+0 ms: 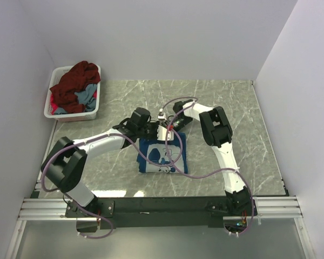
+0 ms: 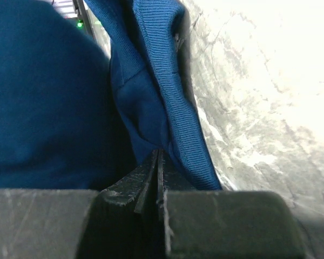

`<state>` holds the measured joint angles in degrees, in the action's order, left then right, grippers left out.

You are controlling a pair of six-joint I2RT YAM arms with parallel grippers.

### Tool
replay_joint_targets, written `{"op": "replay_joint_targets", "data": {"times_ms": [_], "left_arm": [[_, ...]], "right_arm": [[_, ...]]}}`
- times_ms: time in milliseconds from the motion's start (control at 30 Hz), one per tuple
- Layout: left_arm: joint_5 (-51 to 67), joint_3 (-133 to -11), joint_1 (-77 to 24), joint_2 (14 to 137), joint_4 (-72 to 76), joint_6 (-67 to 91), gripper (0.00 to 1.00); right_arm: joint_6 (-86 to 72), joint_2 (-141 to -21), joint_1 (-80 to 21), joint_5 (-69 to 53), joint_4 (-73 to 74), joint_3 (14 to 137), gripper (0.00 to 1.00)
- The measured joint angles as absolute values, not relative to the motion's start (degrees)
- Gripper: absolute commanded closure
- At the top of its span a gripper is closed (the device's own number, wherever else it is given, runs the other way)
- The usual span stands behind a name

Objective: Fold and stack the t-shirts
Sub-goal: Fold the tshirt

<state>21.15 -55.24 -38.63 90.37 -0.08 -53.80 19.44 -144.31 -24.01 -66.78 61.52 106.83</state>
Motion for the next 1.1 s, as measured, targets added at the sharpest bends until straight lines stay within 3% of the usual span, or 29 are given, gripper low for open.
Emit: {"op": "replay_joint_targets", "data": {"times_ms": [367, 567, 767, 800, 933, 1100], "left_arm": [[19.07, -54.13, -37.69, 96.03, 7.68, -54.22, 0.99], [17.74, -51.92, -37.71, 98.54, 13.47, -54.37, 0.99], [17.23, -49.54, -37.98, 98.67, 16.82, -54.85, 0.98], [17.21, -49.36, -38.04, 98.67, 17.17, -54.96, 0.95], [17.3, -49.21, -38.09, 98.78, 17.72, -55.4, 0.66], [19.27, -50.78, -37.69, 98.04, 13.23, -53.56, 0.5]], "right_arm": [[18.22, -143.83, -23.73, -64.97, 62.52, 106.85, 0.87], [14.48, -139.06, -23.73, -54.68, 59.42, 106.83, 0.85], [12.08, -135.83, -23.73, -44.58, 58.11, 108.03, 0.75], [11.77, -135.46, -23.73, -42.83, 58.06, 108.36, 0.72], [11.11, -133.51, -23.35, -37.39, 57.74, 108.81, 0.62], [11.68, -131.81, -19.68, -34.92, 58.7, 111.79, 0.5]]}}
